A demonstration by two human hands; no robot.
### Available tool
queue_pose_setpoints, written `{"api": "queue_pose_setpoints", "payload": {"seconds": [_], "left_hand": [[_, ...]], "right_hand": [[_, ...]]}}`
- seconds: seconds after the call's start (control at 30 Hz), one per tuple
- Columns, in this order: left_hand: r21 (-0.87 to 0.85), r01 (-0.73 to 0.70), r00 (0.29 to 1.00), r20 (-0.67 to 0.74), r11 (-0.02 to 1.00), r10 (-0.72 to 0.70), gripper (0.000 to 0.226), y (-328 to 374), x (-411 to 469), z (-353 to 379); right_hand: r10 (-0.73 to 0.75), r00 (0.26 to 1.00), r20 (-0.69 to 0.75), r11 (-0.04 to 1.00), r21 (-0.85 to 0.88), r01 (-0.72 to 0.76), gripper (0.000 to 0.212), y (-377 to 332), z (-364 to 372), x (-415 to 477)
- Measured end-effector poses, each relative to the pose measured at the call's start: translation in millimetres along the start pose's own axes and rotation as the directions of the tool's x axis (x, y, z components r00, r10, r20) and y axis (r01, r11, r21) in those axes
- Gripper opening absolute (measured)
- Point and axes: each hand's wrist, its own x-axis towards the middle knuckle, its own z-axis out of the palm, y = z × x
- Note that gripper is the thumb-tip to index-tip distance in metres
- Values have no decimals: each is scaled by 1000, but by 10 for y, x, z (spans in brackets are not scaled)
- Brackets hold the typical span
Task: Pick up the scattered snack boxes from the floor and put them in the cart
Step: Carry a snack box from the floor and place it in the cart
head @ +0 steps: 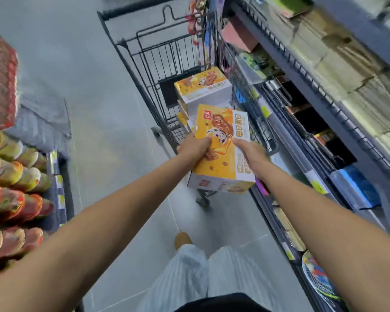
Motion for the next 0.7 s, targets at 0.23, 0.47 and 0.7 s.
{"api": "queue_pose_setpoints", "payload": {"seconds": [0.23, 0.47, 0.7], "left_hand": [[61, 11, 994, 109, 998, -18, 35, 472, 700, 123], [152, 52, 988, 138, 987, -73, 18, 851, 1640, 342], [284, 24, 985, 159, 958, -72, 34, 765, 2613, 439]], "right_hand": [[81, 994, -77, 995, 70, -76, 32, -240, -58, 629], [188, 971, -148, 982, 64, -180, 17, -352, -8, 1589], [371, 913, -172, 927, 130, -352, 24, -59, 355, 2317]]}}
